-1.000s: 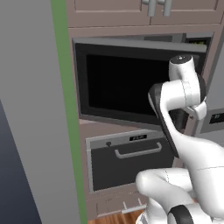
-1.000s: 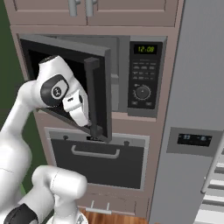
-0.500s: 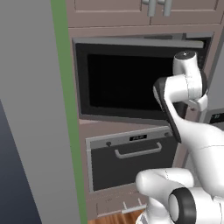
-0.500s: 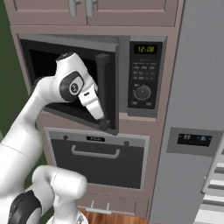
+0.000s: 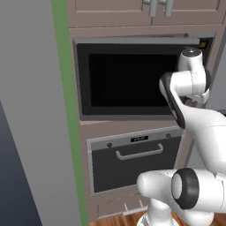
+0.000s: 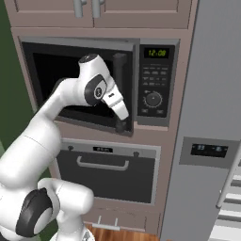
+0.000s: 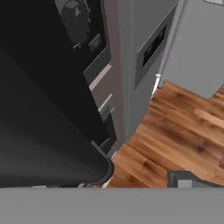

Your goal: Transport the steak from the fridge to the microwave and turn on the microwave.

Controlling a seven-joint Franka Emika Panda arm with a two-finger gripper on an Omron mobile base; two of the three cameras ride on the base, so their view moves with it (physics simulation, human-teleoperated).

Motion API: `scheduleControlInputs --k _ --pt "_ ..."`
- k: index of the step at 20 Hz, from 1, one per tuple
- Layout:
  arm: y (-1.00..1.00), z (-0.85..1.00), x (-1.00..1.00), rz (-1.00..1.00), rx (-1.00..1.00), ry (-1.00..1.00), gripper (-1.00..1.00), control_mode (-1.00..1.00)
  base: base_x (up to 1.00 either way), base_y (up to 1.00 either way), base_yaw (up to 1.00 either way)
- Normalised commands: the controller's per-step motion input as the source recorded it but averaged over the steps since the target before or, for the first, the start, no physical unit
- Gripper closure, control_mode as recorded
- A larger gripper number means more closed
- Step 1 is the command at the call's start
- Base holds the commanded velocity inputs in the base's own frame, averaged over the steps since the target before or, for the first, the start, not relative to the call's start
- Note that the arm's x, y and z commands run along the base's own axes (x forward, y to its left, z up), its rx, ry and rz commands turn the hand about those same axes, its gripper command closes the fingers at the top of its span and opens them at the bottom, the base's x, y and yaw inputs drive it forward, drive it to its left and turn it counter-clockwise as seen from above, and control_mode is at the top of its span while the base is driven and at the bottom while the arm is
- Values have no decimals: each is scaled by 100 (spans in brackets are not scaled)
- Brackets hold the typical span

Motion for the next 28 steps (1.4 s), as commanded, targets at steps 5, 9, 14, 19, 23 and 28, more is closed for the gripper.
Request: scheduleControlInputs --k 5,9,14,19,23,28 --pt "-23 -5 46 24 0 -1 -100 -100 0 0 0" --pt "-6 -1 39 27 2 -5 -100 -100 0 0 0" --pt "0 -1 45 24 2 -10 -100 -100 0 0 0" --pt "0 -3 50 23 1 -14 -100 -100 0 0 0" --pt "0 -3 45 21 0 -9 -100 -100 0 0 0" --pt "0 0 43 19 0 -3 -100 -100 0 0 0"
